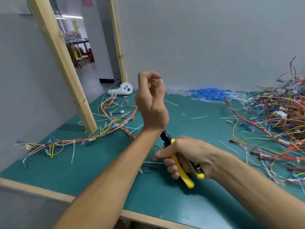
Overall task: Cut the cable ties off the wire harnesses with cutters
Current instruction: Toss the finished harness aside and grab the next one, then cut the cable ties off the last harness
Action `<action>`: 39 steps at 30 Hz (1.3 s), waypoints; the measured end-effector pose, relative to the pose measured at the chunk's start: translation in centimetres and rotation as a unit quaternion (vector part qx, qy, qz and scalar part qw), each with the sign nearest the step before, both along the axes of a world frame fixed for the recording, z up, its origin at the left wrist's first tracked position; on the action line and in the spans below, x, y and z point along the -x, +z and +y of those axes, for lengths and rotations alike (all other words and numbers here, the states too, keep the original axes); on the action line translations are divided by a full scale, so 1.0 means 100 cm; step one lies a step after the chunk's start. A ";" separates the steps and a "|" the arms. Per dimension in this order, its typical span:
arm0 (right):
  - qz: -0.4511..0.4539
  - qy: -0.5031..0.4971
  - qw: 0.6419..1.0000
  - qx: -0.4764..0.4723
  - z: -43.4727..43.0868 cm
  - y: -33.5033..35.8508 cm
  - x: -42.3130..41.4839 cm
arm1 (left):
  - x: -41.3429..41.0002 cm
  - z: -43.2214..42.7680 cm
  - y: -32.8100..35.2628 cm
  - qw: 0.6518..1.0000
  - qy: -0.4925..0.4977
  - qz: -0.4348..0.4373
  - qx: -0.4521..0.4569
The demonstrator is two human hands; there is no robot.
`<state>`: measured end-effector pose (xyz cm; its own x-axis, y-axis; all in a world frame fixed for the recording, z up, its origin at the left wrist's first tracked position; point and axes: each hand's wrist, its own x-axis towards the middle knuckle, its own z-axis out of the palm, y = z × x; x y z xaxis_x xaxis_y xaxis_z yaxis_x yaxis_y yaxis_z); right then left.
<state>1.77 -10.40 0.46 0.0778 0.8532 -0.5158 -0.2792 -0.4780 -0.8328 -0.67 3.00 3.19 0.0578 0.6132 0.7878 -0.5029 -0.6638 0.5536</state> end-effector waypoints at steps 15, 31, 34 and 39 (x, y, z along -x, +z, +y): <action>-0.061 -0.320 0.930 -0.172 -0.048 0.040 -0.093 | 0.024 -0.041 0.039 0.936 -0.010 0.316 -0.158; -0.641 -0.224 0.716 -0.164 -0.044 0.015 -0.095 | 0.088 0.101 0.043 0.931 0.205 0.291 0.084; -0.711 -0.146 0.681 -0.097 -0.028 0.005 -0.082 | 0.094 0.124 0.067 0.954 0.080 0.170 0.236; -0.738 -0.057 0.668 -0.080 0.007 -0.014 -0.069 | 0.093 0.127 0.070 0.961 0.059 0.178 0.204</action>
<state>8.70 -9.73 -0.90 0.4696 0.8333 0.2917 0.8749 -0.3950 -0.2803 -9.95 15.70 10.15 0.1898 0.8854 0.4242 -0.1687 -0.3962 0.9025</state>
